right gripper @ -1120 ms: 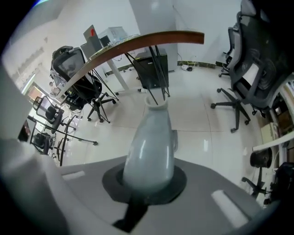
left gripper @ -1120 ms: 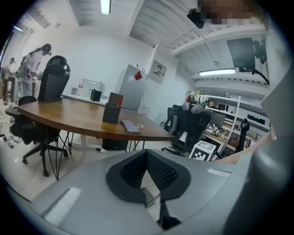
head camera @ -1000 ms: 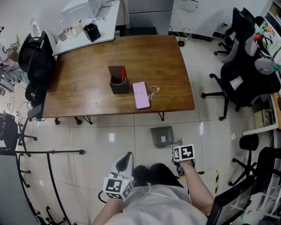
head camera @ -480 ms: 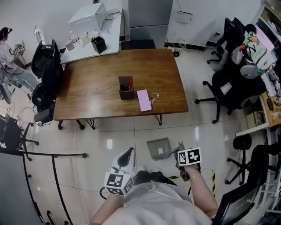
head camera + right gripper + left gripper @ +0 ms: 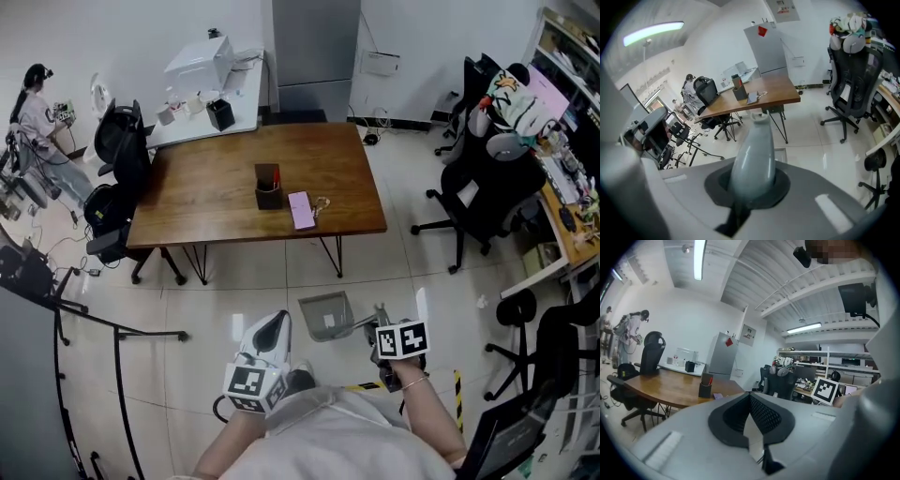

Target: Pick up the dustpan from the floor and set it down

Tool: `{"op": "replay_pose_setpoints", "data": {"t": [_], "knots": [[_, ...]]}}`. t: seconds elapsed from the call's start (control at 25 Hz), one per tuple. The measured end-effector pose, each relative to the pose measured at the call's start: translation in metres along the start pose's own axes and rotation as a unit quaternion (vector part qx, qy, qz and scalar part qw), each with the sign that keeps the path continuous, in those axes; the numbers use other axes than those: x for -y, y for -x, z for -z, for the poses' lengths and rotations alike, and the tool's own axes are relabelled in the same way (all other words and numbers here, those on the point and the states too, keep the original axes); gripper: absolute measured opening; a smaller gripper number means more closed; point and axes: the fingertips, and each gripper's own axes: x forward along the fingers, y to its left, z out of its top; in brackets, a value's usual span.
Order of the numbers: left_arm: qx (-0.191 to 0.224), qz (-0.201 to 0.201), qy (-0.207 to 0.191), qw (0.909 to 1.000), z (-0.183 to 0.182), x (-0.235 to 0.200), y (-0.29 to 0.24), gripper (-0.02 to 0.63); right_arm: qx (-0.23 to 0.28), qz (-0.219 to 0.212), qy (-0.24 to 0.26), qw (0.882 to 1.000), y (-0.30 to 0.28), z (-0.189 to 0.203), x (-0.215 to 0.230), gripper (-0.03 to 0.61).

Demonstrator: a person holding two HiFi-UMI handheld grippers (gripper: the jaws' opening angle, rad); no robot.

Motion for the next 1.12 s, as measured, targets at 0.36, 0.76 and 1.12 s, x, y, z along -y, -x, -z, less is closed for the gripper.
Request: {"op": "replay_pose_setpoints", "data": {"t": [0.36,0.76,1.12], "knots": [[0.018,-0.036,-0.015,0.9991,0.033,0.091,0.082,0.012,0.035,-0.032,0.032,0.998,0.075,0.073,0.001,0.0],[-0.003,-0.049,-0.013,0.9987,0.059,0.121,0.132,0.012,0.024,-0.018,0.022,0.999,0.101,0.142,0.014,0.0],[0.039,-0.047,-0.021,0.9979,0.042,0.122,0.144,0.012,0.034,-0.009,0.011,0.999,0.109,0.157,0.014,0.002]]}}
